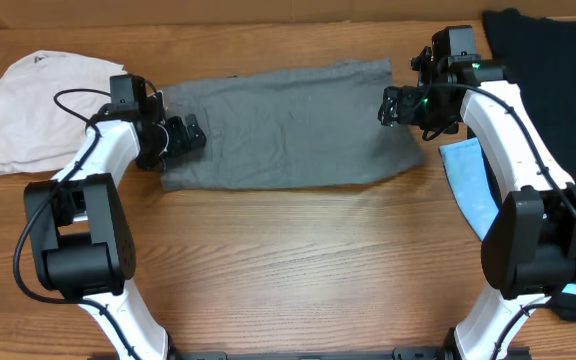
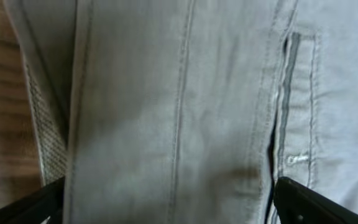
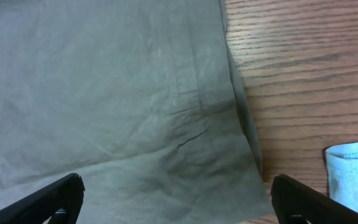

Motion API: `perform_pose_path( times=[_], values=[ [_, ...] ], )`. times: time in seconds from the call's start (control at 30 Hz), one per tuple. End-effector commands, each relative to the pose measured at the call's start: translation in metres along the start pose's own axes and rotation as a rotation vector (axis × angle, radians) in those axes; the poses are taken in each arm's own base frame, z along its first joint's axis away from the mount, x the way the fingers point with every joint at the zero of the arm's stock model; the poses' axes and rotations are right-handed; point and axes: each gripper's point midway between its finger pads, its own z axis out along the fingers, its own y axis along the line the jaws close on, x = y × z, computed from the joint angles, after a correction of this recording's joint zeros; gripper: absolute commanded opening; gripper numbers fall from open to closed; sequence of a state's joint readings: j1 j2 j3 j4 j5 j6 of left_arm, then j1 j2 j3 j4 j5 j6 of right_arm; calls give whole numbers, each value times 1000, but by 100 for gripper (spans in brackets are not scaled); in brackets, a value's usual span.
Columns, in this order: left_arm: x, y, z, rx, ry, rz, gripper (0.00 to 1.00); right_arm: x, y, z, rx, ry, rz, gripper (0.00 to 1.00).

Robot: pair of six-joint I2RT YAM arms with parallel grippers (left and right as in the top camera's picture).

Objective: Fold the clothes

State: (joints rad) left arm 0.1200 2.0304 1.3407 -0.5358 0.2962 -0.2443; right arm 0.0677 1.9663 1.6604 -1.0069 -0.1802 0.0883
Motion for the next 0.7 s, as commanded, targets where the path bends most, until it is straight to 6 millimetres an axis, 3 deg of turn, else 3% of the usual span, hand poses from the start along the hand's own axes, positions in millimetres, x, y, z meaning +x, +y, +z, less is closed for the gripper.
perform_pose_path(
  times=[0.0, 0.23, 0.4, 0.53, 0.67],
  values=[
    [25, 23, 26, 5, 99, -16, 100, -5, 7, -12, -15, -29, -20, 99],
    [29, 44, 22, -56, 119, 38, 100, -5, 8, -12, -23, -26, -17, 96],
    [18, 55, 6, -58, 125, 48, 100, -5, 8, -12, -23, -28, -18, 96],
    [9, 55, -10, -60, 142, 62, 100, -5, 9, -11, -23, -29, -19, 96],
    [9, 51, -13, -57, 157, 83, 100, -6, 9, -12, -24, -32, -19, 96]
  ],
)
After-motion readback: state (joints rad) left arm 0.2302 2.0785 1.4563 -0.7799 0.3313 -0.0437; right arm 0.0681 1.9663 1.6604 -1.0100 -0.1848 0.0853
